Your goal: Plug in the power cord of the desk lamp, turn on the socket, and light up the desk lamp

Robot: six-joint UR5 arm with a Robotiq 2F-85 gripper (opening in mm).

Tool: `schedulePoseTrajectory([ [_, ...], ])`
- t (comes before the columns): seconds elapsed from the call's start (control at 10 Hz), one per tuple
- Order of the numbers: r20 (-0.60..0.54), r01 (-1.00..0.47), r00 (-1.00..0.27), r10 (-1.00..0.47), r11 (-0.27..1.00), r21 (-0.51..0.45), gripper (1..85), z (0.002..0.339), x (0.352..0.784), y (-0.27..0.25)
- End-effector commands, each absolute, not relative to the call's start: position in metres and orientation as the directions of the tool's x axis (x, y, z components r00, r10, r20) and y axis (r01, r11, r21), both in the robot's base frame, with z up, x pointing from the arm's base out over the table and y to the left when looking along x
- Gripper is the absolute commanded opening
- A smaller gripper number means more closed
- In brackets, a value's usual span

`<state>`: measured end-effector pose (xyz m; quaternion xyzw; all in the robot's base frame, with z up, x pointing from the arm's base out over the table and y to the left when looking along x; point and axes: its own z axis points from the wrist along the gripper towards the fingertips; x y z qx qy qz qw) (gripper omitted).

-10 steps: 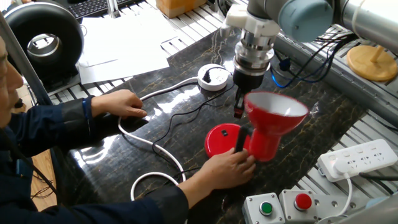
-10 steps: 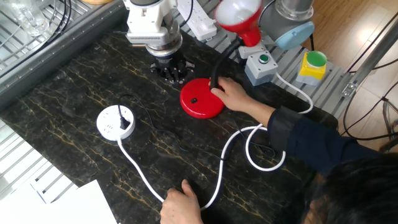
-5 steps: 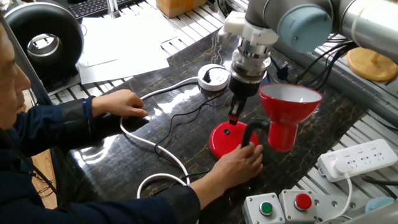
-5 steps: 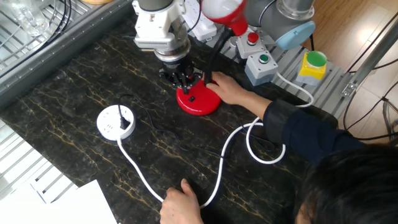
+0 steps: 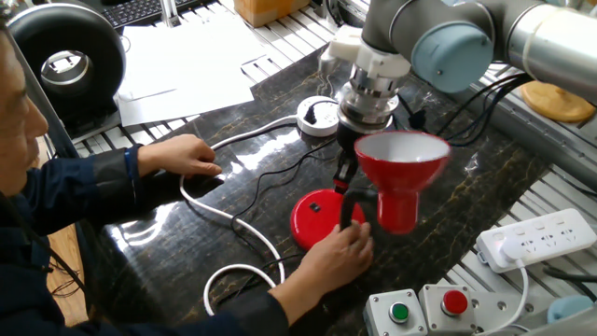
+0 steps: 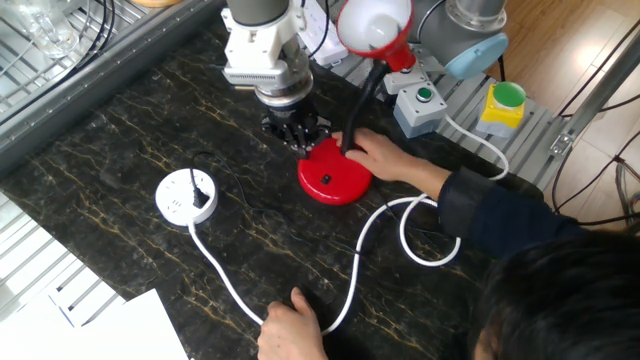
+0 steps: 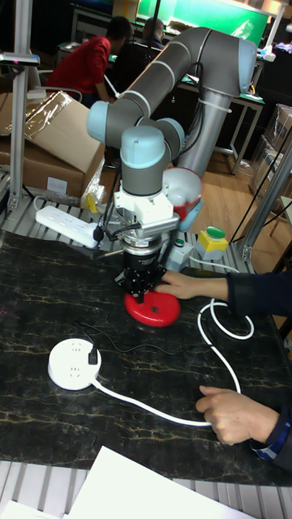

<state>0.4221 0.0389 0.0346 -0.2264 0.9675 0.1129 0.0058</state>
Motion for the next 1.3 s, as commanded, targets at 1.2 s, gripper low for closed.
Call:
schedulePoseTrajectory([
  [1.2, -0.093, -0.513, -0.858, -0.505, 0.845, 0.152, 1.0, 0.023, 0.442, 0.052],
])
